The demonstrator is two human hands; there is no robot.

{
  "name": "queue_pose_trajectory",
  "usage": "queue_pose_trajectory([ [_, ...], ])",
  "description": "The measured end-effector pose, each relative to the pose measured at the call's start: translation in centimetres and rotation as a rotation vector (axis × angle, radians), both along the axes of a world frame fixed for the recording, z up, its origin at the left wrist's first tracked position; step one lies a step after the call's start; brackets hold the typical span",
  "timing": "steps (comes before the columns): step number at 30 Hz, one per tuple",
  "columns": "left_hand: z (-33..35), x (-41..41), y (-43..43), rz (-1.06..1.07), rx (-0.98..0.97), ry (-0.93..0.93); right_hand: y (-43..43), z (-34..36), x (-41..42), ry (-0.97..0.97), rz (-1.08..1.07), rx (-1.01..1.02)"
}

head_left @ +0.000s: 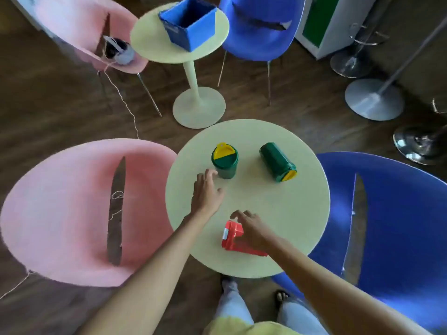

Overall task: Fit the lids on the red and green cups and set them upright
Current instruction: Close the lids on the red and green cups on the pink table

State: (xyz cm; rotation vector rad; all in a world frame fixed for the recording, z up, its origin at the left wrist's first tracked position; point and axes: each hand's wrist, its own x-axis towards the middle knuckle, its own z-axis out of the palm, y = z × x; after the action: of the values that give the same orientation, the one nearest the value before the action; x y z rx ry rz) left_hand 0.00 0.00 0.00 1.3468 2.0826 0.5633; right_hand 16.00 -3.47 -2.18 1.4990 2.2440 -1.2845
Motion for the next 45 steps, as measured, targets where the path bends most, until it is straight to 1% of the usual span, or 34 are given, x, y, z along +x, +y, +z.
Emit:
queue_pose_trajectory([
  [2,-0.5,-0.8,1.6,-0.027,0.1,-0.019,-0.5,-1.3,-0.7,-0.09,0.031,-0.026],
  [5,-1.3,-1.7,4.2,-0.068,0.16,-0.026,-1.5,-2.8,-1.3,-0.181,0.063,-0.015],
  [8,-2.3,-2.3,6.1,-0.126,0.162,-0.062,-1.6,-4.2,-1.6,-0.248,0.112,0.072],
  [10,-2.6,-2.3,6.9,-0.141,0.112,-0.094,-1.7,-4.8,-1.6,-0.284,0.151,0.108],
  [12,-3.1,-2.4,7.4,-0.145,0.077,-0.079,-1.6,-5.3,-1.6,-0.289,0.166,0.124],
  [14,-3.5,-2.3,7.4,-0.139,0.096,-0.047,-1.3,-5.5,-1.3,-0.256,0.149,0.138],
  [17,-4.0,-2.2,7.2,-0.114,0.141,-0.019,-0.8,-5.1,-0.6,-0.162,0.001,0.164],
  [20,-4.2,-2.2,7.3,-0.089,0.166,-0.03,0.6,-4.2,0.5,-0.031,-0.16,0.148],
  [25,-4.2,-2.3,8.0,-0.058,0.193,-0.021,3.3,-2.7,1.2,0.132,-0.315,0.157],
  [29,-4.4,-2.7,8.8,-0.064,0.217,0.008,4.6,-2.5,0.6,0.178,-0.369,0.183],
  [33,-4.3,-2.8,9.4,-0.086,0.189,-0.003,5.2,-2.9,-0.2,0.224,-0.462,0.192],
  [37,-3.9,-2.9,9.9,-0.06,0.173,-0.054,5.1,-3.4,-0.9,0.286,-0.551,0.224],
  [41,-3.6,-3.5,10.6,0.006,0.081,-0.182,5.0,-4.2,-1.8,0.322,-0.555,0.224],
  [43,-3.5,-3.9,10.9,0.004,0.033,-0.187,5.1,-4.5,-2.1,0.326,-0.545,0.224],
  [45,-3.5,-4.0,10.9,0.007,0.033,-0.189,5.3,-4.6,-2.2,0.331,-0.553,0.227],
])
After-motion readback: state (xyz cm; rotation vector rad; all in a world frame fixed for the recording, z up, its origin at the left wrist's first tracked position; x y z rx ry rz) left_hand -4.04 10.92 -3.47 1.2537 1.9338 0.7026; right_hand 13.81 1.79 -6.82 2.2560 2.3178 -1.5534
